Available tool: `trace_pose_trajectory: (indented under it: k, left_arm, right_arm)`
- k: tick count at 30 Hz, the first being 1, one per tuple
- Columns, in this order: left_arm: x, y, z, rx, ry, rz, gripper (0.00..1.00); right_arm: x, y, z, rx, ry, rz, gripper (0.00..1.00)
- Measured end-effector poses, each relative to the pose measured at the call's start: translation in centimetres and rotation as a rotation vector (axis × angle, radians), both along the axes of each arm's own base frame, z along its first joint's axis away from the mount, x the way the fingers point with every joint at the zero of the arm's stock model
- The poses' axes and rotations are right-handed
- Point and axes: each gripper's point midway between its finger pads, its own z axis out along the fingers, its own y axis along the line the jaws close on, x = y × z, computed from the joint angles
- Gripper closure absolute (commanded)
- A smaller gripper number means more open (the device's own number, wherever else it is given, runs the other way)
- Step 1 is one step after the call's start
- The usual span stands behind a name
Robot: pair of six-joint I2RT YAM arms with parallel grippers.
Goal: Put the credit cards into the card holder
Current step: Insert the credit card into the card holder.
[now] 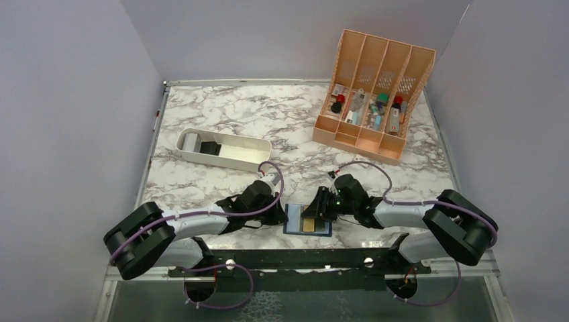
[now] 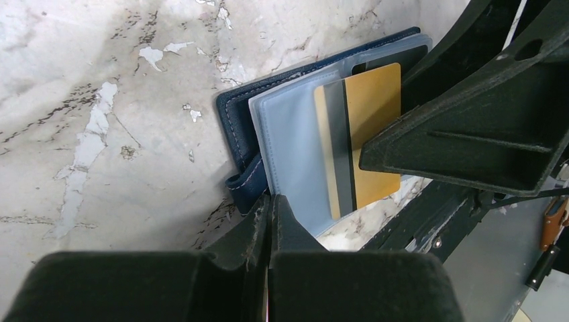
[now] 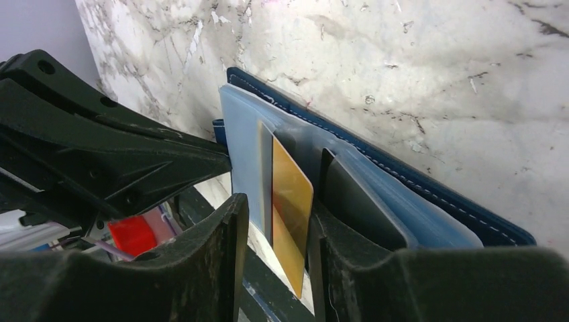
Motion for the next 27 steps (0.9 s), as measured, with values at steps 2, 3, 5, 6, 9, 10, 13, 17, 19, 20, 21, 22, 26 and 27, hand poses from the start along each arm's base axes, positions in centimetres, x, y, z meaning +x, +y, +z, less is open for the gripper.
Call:
trace_pose_trajectory:
  k: [2, 3, 5, 6, 9, 10, 13, 17, 19, 20, 21, 22, 26, 27]
  left_arm:
    - [-0.1, 0.0, 0.0, 0.000, 0.001, -0.003, 0.97]
    - [-0.2, -0.1, 0.0, 0.000, 0.001, -0.005, 0.97]
    - [-0.3, 0.0, -0.1, -0.002, 0.003, -0.004, 0.97]
    - [-0.4, 0.1, -0.2, -0.004, 0.004, -0.004, 0.97]
    - [-0.7, 0.4, -0.6, 0.002, 0.012, -0.005, 0.97]
    - [-0.8, 0.4, -0.6, 0.001, 0.012, -0.006, 0.97]
    - [-0.8, 0.4, -0.6, 0.001, 0.013, -0.005, 0.95]
    - [-0.9, 0.5, -0.5, -0.001, 0.012, -0.002, 0.86]
    - [-0.9, 0.5, -0.1, -0.010, 0.009, 0.003, 0.83]
    - [-0.8, 0.5, 0.1, -0.019, 0.005, 0.007, 0.82]
    - [-0.8, 0.5, 0.4, -0.029, -0.001, 0.010, 0.80]
    - [-0.7, 0.4, 0.8, -0.041, -0.009, 0.011, 0.76]
    - [-0.3, -0.2, 1.9, -0.085, -0.039, 0.016, 0.66]
    - [-0.2, -0.3, 2.1, -0.093, -0.044, 0.016, 0.64]
  right_arm:
    - [0.0, -0.1, 0.0, -0.021, 0.001, 0.005, 0.52]
    - [0.0, -0.2, 0.1, -0.032, 0.001, 0.007, 0.51]
    - [0.2, -0.3, 0.3, -0.051, 0.000, 0.008, 0.49]
    - [0.2, -0.5, 0.3, -0.062, -0.004, 0.009, 0.49]
    - [0.2, -1.0, 0.4, -0.093, -0.008, 0.003, 0.44]
    - [0.1, -1.2, 0.4, -0.103, -0.009, 0.001, 0.42]
    - [0.2, -1.6, 0.7, -0.125, -0.016, -0.002, 0.39]
    - [0.1, -2.0, 0.7, -0.150, -0.015, -0.004, 0.38]
    - [0.0, -2.2, 0.7, -0.162, -0.013, -0.005, 0.37]
    - [0.0, -2.3, 0.7, -0.168, -0.013, -0.006, 0.35]
    - [0.0, -2.4, 0.7, -0.173, -0.012, -0.007, 0.33]
    - [0.0, -2.5, 0.8, -0.177, -0.012, -0.008, 0.33]
    - [0.0, -3.0, 0.9, -0.200, -0.018, -0.012, 0.31]
    - [0.0, -3.0, 0.9, -0.206, -0.018, -0.013, 0.30]
